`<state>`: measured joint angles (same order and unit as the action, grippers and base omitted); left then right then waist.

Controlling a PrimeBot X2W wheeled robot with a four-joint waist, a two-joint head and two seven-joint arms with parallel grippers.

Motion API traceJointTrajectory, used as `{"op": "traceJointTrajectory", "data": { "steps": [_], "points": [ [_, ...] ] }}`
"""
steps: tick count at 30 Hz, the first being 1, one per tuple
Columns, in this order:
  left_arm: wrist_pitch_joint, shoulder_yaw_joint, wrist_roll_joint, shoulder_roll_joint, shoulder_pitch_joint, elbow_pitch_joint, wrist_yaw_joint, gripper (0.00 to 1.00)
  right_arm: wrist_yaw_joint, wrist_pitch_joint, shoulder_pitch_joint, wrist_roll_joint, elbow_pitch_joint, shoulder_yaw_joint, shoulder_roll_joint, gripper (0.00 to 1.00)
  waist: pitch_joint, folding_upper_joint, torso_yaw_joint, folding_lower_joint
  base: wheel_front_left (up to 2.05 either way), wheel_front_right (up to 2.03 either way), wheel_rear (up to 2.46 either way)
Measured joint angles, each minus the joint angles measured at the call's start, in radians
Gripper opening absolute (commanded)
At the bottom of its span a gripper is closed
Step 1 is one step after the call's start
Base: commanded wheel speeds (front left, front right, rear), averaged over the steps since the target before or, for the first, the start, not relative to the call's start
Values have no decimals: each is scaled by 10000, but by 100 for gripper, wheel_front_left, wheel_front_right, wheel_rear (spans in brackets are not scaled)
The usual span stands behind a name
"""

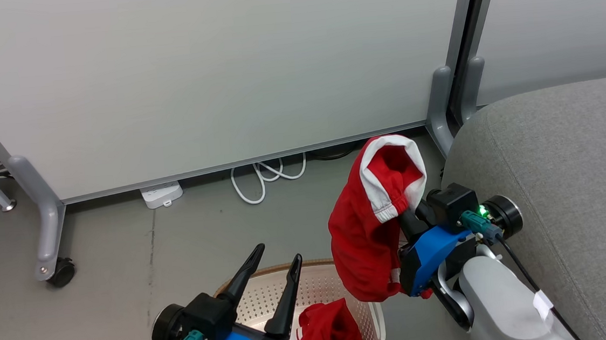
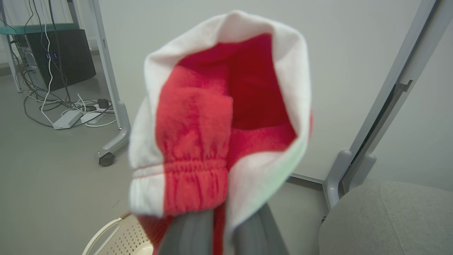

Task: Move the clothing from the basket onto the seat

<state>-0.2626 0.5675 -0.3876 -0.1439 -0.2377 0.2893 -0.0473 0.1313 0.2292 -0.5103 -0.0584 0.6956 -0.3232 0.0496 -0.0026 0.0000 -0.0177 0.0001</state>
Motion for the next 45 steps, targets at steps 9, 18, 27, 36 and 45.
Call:
{"op": "traceJointTrajectory", "data": {
  "steps": [9,18,27,36,45],
  "points": [
    [0,-759,667,382,395,61,-364,100,0,-15,35,-31,-42,0,0,0,6,0,-7,0,0,0,0],
    [0,-1131,1011,665,500,111,-610,100,0,-17,40,-35,-65,-29,0,0,77,0,-385,0,0,0,0],
    [0,-1335,1281,821,444,82,-715,100,0,-61,-15,-15,-119,-88,0,0,264,0,-1506,0,0,0,0],
    [0,-1392,1457,890,337,115,-786,100,0,-29,-46,-71,-151,-71,2,0,474,0,-2994,0,0,0,0],
    [0,-1384,1601,905,201,211,-802,100,0,2,-40,-65,-119,96,2,0,657,0,-4400,0,0,0,0]
  ]
}}
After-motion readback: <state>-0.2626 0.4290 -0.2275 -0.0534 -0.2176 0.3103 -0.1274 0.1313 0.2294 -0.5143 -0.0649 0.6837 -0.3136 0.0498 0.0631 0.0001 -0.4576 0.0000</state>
